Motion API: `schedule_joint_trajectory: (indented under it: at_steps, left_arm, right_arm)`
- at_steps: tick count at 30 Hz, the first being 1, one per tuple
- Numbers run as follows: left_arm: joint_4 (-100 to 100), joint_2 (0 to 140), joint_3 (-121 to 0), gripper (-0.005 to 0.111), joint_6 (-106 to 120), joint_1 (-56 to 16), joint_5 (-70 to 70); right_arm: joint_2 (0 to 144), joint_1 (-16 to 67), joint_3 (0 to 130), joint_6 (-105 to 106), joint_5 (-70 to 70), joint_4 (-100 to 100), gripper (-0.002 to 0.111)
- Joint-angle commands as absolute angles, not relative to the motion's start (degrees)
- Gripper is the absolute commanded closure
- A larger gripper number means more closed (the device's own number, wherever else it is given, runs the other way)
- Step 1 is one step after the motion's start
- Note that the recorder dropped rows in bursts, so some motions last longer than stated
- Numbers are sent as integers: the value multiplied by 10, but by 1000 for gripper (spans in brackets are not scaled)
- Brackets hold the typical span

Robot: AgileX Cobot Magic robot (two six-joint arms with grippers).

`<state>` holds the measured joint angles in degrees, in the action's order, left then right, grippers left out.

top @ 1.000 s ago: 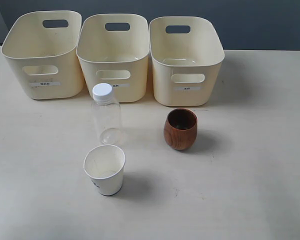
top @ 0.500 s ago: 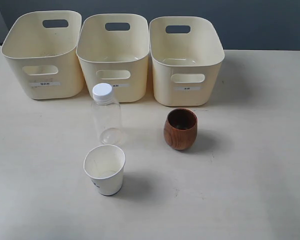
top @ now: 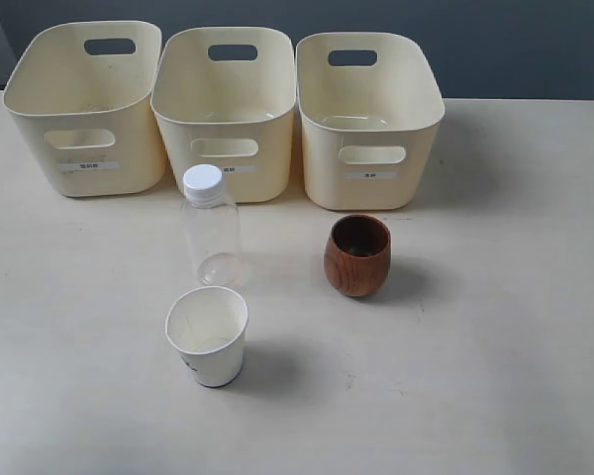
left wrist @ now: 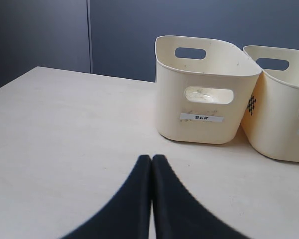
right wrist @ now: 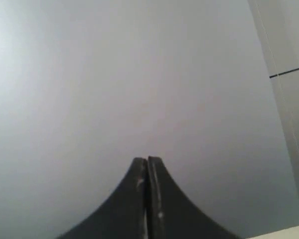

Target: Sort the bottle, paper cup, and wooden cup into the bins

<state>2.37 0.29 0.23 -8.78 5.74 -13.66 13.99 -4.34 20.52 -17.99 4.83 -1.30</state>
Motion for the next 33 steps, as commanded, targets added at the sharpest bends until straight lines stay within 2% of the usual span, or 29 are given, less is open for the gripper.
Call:
schedule_joint_trajectory:
  at_steps: [1,9,15,24,33]
  left_arm:
    - [24,0,0,107,-89,55,-132]
    - [24,0,0,107,-89,55,-132]
    - [24,0,0,107,-89,55,-132]
    - [24,0,0,107,-89,55,-132]
    - [24,0,0,107,-89,55,-132]
  right_arm:
    - [230,-25,310,-165,-48,-123,109]
    - [414,131,445,139,-223,-33,109]
    - [564,223,519,231,-338,-11,109]
    - [759,298,583,264,-370,-11,109]
    - [871,330,638,292,-416,0,109]
